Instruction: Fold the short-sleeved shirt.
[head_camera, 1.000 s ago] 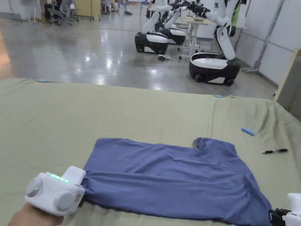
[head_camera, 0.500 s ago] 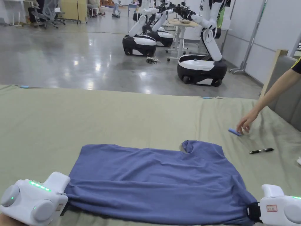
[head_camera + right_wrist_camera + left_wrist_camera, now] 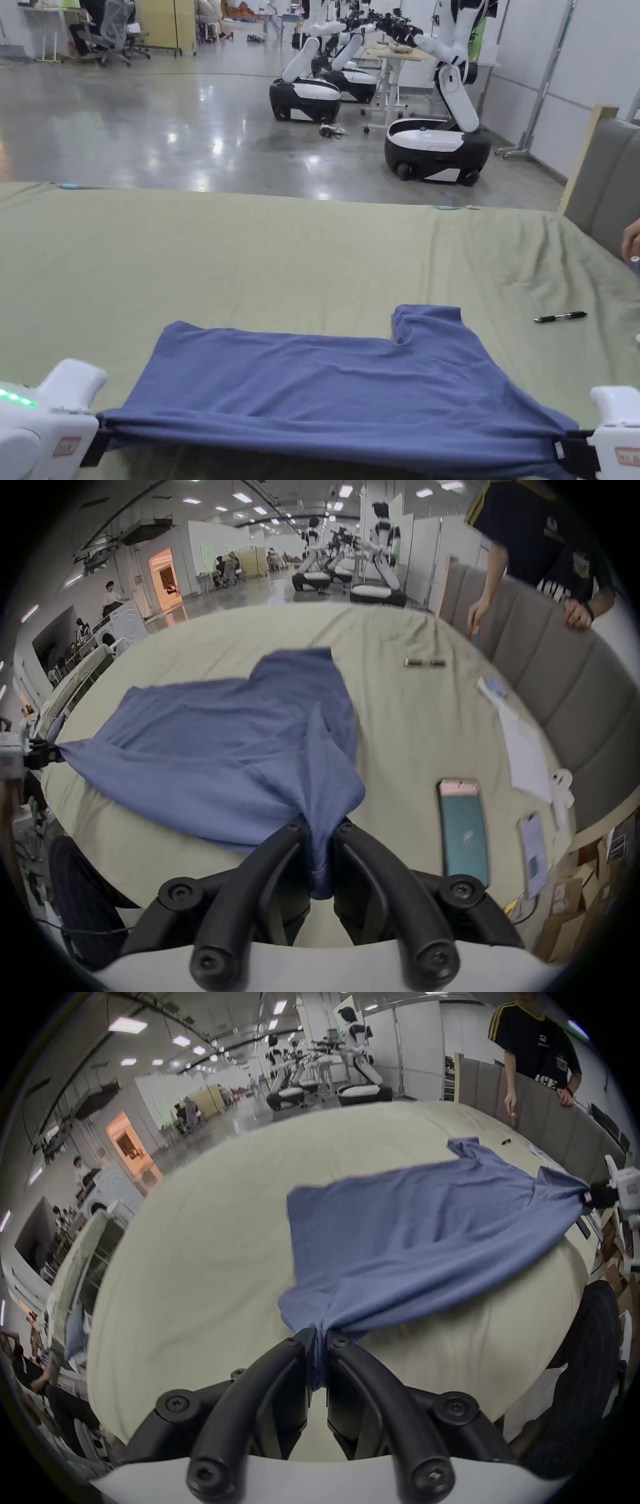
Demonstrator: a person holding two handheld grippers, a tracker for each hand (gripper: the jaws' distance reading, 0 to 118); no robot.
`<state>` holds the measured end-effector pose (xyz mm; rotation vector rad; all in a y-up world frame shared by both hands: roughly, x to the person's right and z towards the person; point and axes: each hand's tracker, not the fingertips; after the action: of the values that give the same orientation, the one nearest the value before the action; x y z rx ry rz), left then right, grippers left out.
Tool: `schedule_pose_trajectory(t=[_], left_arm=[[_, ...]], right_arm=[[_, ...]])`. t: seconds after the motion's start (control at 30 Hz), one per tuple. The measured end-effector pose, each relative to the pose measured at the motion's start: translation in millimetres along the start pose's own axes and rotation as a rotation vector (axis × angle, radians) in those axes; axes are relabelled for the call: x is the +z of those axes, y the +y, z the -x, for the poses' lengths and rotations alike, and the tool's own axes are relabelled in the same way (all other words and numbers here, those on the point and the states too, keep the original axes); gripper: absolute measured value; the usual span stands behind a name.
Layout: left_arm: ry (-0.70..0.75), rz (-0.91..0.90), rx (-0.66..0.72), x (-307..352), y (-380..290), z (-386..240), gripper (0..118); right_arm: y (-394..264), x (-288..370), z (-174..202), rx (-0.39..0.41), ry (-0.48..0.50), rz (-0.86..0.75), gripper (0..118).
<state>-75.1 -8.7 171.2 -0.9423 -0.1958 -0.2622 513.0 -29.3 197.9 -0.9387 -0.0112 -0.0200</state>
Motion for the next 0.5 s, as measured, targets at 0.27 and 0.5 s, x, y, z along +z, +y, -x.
schedule_pose_trajectory(t=[0.27, 0.5], left_arm=[[-0.068, -0.035, 0.141, -16.0, -39.3, 4.2, 61], [-0.096, -0.339, 0.2, 61.4, -23.2, 10.0, 66]], right_arm=[[-41.5, -21.1, -9.4, -0.132, 0.109, -0.022, 105], [-10.4, 32.1, 13.9, -0.022, 0.08, -0.223, 105]])
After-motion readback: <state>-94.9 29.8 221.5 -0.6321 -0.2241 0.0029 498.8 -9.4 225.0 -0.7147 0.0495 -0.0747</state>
